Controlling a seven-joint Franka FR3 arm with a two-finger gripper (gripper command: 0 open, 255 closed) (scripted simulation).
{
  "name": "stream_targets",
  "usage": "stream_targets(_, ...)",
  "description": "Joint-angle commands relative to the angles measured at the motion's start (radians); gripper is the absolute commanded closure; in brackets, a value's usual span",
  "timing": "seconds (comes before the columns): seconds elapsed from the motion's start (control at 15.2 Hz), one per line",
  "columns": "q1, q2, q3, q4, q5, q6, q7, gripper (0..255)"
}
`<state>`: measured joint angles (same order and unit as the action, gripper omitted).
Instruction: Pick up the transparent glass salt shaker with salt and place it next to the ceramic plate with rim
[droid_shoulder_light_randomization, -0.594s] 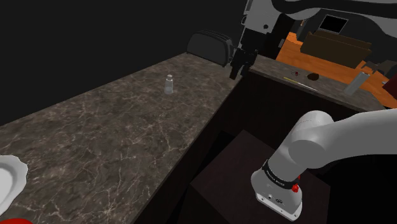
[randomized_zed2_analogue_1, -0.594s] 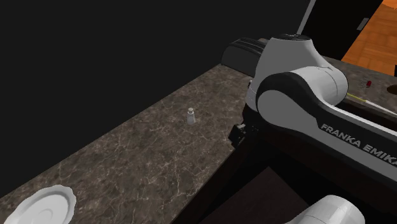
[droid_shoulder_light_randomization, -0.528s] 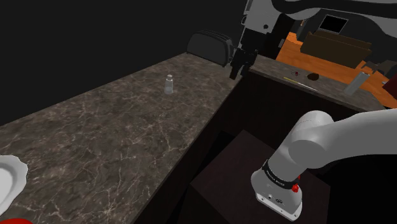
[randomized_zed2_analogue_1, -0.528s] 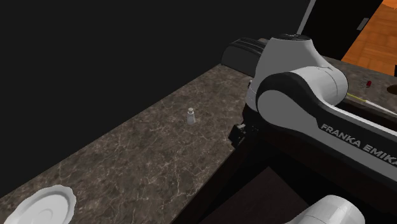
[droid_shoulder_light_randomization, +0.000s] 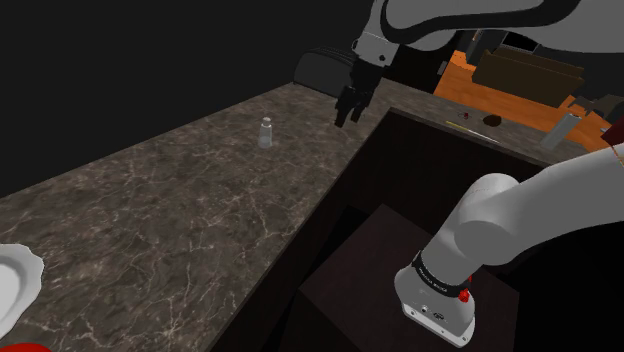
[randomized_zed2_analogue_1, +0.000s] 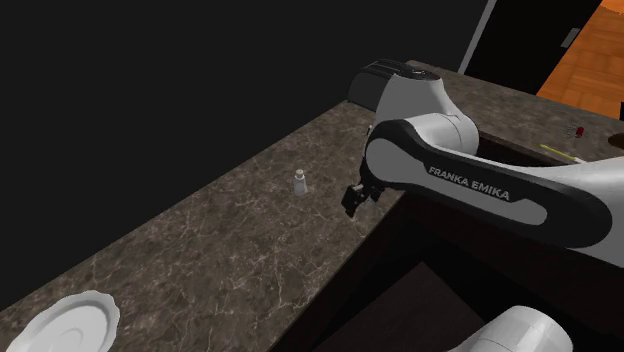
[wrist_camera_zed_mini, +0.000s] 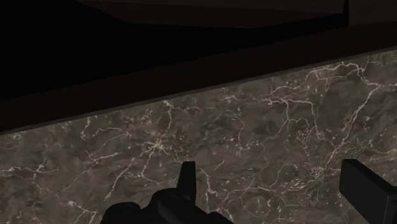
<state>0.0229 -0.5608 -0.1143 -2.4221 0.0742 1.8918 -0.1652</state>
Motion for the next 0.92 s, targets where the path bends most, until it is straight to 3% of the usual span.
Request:
stream_targets(0.0,0.01,0.064,-0.01,0.013,0.008,0.066,-0.028,0)
stream_targets(0.46,0.042,0.319,-0.053,0.121,0.063,0.254,-0.152,0)
stream_targets(0.86,0.059,0.545,-0.072,0.27,0.146,0.358,-0.27,0)
